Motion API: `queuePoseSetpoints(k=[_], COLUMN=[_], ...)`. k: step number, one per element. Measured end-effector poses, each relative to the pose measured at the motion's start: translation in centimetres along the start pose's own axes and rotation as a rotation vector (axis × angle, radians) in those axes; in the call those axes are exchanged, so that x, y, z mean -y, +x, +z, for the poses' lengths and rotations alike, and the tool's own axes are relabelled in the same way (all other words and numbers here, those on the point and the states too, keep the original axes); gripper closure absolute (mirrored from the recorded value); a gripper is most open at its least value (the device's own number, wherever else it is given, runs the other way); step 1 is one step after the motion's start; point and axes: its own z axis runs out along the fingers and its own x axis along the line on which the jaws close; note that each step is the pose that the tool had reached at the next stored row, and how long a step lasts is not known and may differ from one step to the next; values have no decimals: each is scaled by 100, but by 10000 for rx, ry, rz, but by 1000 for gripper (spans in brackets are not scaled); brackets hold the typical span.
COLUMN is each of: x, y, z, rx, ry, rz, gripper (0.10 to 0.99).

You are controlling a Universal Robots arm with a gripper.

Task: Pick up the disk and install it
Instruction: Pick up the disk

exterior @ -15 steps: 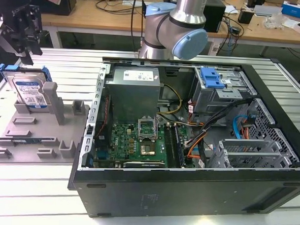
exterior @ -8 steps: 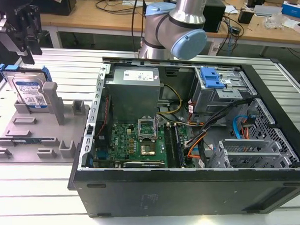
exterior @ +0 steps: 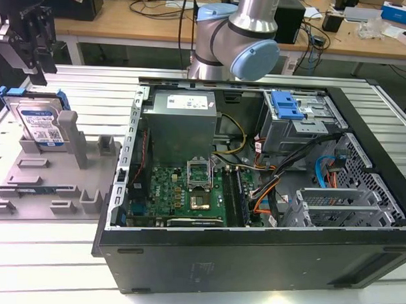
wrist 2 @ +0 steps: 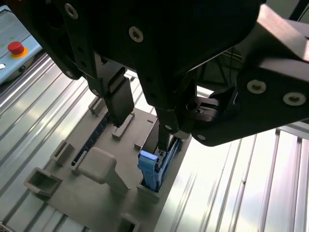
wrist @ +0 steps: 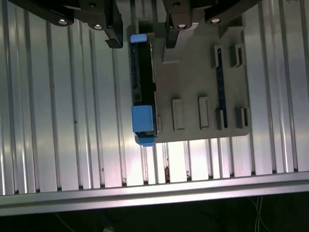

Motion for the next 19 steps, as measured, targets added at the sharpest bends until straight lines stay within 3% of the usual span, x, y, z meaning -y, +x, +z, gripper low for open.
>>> queuePoseSetpoints(k=[4,12,19], x=[-111,-332,-454], y=[-71,-58,-50], z=[7,55,121], rx=[-19,-25,-26], ry=[3,7,14], rz=[-14,-101,-419], gripper=[604,604,604])
